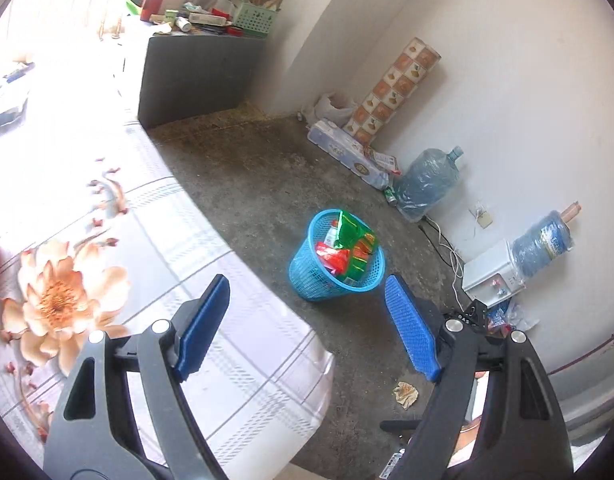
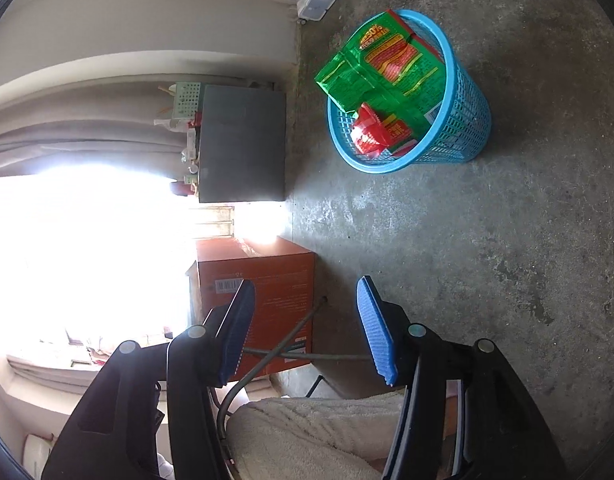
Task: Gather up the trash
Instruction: 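Move both tools back to the table toward the pink pad and yellow packet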
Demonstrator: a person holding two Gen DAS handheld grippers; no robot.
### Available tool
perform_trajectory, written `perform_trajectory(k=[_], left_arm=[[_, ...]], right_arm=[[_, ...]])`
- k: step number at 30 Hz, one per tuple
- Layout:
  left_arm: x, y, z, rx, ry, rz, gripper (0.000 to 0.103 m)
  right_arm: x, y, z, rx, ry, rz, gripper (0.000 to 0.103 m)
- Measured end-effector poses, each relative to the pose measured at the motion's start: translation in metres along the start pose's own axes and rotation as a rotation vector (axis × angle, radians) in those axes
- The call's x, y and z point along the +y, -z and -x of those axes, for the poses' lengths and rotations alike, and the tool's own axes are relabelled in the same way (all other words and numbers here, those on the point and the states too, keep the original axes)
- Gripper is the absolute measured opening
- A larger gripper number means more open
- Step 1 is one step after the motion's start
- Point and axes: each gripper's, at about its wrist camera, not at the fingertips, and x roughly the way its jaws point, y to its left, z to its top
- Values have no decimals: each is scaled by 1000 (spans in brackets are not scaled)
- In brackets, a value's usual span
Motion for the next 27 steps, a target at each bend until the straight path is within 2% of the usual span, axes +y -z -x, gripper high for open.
perform_trajectory(k=[7,10,13,17,23,27], left_arm=[[91,20,95,-163,-154,174,78],[126,29,124,-217,-181,274,79],[157,46,145,-263,-168,369,79],[180,54,148,-278,-146,474,83],[216,30,119,-261,-239,661,84],[229,4,104,-281,-351,708,85]], right_arm=[[67,31,-50,151,-17,131,54],[103,48,-63,201,-7,223,55],[134,67,-71,242,16,318,56],[165,95,-81,285,45,414,56],[190,128,-95,333,60,459,56],[205,145,-93,342,70,493,56]])
